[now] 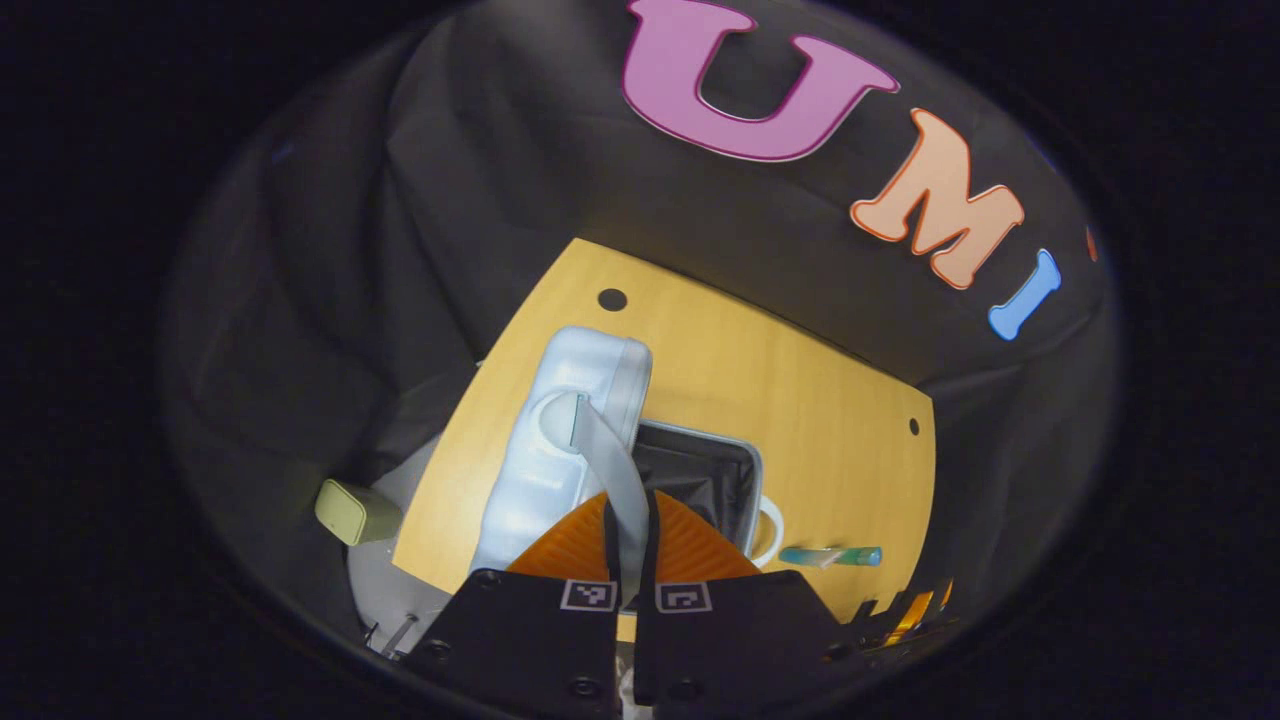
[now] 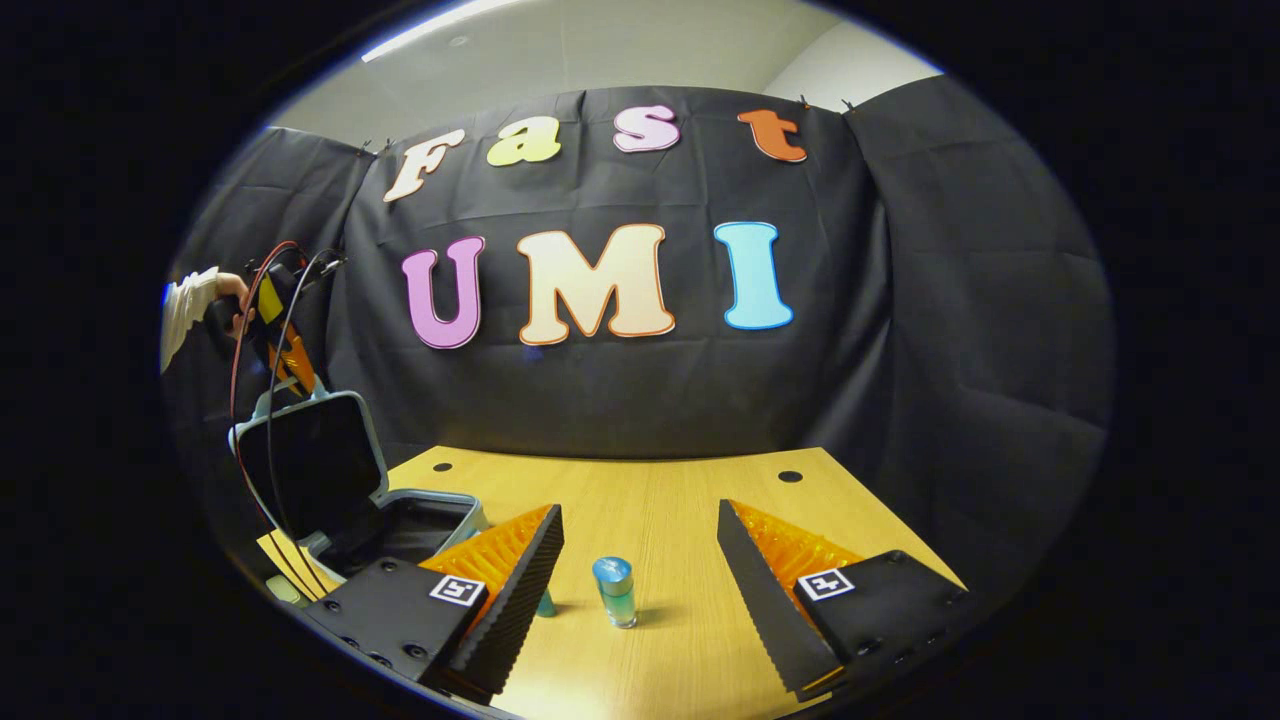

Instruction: First open the suitcase, pack the skin care products into it, and then close the suitcase.

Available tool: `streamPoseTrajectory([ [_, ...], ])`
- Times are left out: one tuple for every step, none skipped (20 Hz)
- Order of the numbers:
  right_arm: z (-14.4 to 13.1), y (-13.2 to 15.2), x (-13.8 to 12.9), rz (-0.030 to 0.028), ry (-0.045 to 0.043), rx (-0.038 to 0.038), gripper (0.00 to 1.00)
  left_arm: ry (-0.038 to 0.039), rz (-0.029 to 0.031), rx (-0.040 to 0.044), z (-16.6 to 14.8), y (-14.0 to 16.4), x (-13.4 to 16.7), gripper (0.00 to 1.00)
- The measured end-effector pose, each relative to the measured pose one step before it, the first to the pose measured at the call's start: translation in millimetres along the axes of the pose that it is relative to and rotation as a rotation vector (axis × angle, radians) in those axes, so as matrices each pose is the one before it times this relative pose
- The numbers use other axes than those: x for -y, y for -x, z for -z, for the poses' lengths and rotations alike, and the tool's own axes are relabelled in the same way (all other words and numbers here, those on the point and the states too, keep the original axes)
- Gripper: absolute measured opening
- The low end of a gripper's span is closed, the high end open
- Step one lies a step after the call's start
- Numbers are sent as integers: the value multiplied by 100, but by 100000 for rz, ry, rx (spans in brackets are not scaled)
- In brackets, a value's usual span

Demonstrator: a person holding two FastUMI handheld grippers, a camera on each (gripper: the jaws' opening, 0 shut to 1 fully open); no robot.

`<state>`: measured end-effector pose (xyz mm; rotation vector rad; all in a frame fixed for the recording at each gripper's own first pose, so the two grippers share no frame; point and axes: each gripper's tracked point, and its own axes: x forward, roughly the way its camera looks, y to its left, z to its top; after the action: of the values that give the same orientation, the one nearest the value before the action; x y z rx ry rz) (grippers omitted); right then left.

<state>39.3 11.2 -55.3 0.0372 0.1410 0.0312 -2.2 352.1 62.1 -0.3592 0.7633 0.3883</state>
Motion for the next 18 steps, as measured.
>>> streamPoseTrajectory([
  [-8,-51,-417,-219,35,-98,97,225,-2532,867,-46,-60,-1838,0],
  [28,-77,-624,-316,-109,-251,97,23,-3186,1134,-245,-40,-1818,0],
  [-9,-86,-513,-416,-175,-300,97,-556,-3008,968,-108,-110,-1786,0],
  [119,-155,-448,-146,-42,-122,98,101,-2635,919,-263,-215,-1661,0],
  [61,-103,-360,-93,25,-291,97,429,-1585,287,-68,-256,-1328,0],
  [146,-52,-451,40,82,-232,97,858,-1155,-594,135,-532,-1248,0],
  [-12,-15,-331,223,88,-39,96,580,-1547,-1031,478,-694,-1396,0],
  [150,-121,-366,84,-221,-199,98,279,-2499,-1339,566,-864,-1589,0],
  [97,-110,-403,124,-571,-566,96,111,-2444,-1967,701,-973,-1658,0],
  [185,-6,-333,205,-618,-502,97,226,-1723,-1754,691,-771,-1489,0],
  [-25,-37,-338,318,-499,-261,97,845,-1000,-2006,850,-999,-1248,0],
  [-23,-31,-248,528,-372,-110,97,962,-380,-1905,866,-1013,-1036,0],
  [-4,-57,-297,585,-380,-240,97,862,-401,-1907,944,-1128,-1456,0],
  [98,-115,-120,678,-318,20,97,568,-126,-2203,998,-1174,-1227,0],
  [-39,-71,-125,1237,-21,-183,97,584,-6,-2416,1157,-1246,-1058,0],
  [-47,-84,-13,1360,37,-59,97,624,434,-2078,961,-1241,-661,0],
  [-211,-58,-86,1128,225,336,98,250,756,-1579,862,-1110,-326,0],
  [-217,-16,-99,987,232,554,97,199,798,-1209,542,-1141,-10,0],
])
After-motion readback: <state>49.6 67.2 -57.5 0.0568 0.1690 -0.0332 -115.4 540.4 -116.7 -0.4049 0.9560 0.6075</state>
